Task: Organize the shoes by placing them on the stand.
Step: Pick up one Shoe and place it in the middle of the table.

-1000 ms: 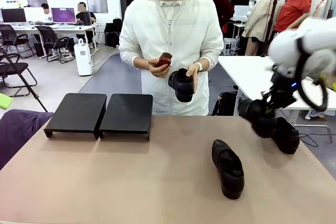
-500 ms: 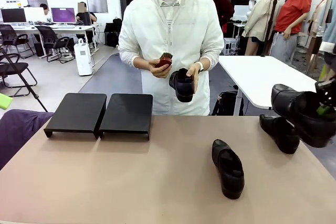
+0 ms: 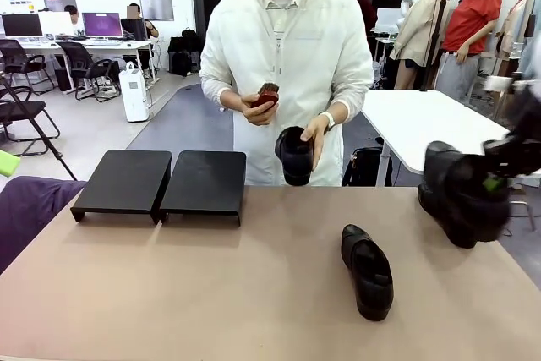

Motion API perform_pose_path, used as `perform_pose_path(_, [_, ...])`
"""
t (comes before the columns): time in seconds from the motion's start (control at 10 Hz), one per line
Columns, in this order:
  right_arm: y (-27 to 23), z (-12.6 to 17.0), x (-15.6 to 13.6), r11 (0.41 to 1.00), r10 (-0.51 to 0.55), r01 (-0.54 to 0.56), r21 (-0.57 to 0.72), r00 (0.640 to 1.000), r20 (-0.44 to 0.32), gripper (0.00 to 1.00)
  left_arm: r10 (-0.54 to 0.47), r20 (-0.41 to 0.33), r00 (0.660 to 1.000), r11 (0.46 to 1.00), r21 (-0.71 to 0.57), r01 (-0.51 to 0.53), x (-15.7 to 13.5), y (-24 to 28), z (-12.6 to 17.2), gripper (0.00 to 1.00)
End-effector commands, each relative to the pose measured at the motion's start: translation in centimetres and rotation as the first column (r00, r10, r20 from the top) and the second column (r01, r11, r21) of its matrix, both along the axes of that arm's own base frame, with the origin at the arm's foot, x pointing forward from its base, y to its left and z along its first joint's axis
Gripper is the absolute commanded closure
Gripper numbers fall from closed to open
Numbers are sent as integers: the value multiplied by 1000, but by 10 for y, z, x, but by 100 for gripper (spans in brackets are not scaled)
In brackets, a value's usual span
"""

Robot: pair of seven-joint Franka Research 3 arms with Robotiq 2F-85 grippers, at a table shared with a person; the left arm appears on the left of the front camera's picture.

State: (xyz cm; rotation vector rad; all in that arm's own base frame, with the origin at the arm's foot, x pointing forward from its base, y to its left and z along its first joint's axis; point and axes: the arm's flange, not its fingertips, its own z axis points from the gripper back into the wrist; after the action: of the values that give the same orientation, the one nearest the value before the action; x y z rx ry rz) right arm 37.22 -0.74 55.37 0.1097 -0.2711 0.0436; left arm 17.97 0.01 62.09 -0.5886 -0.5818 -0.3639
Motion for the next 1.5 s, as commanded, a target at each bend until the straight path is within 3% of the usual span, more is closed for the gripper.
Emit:
perform_pose_path(0.0, [70,1,1,981,185,-187,44,982,48,100,-23,7,1000,1000,-12,23,0,1,1,0])
perform_pose_path(0.1, [104,1,-8,980,188,-191,59,981,47,100,-23,7,1000,1000,-12,23,0,1,1,0])
perform_pose_path(0.2, [122,0,-20,995,101,-102,3,992,81,100,-23,7,1000,1000,-12,23,0,1,1,0])
perform_pose_path(0.3, [84,12,-38,1000,7,-4,-29,995,101,100,-23,7,1000,1000,-12,23,0,1,1,0])
perform_pose_path(0.5, [-21,36,-79,961,-240,216,176,962,133,100,-23,7,1000,1000,-12,23,0,1,1,0])
perform_pose_path(0.7, [-97,34,-101,885,-408,376,276,911,67,100,-23,7,1000,1000,-12,23,0,1,1,0])
perform_pose_path(0.9, [-125,21,-97,848,-463,433,306,886,29,100,-23,7,1000,1000,-12,23,0,1,1,0])
perform_pose_path(1.1, [-119,17,-92,870,-426,390,301,903,61,100,-23,7,1000,1000,-12,23,0,1,1,0])
perform_pose_path(1.3, [-106,20,-85,854,-465,428,294,883,65,100,-23,7,1000,1000,-12,23,0,1,1,0])
perform_pose_path(1.4, [-88,21,-80,874,-415,374,311,907,74,100,-23,7,1000,1000,-12,23,0,1,1,0])
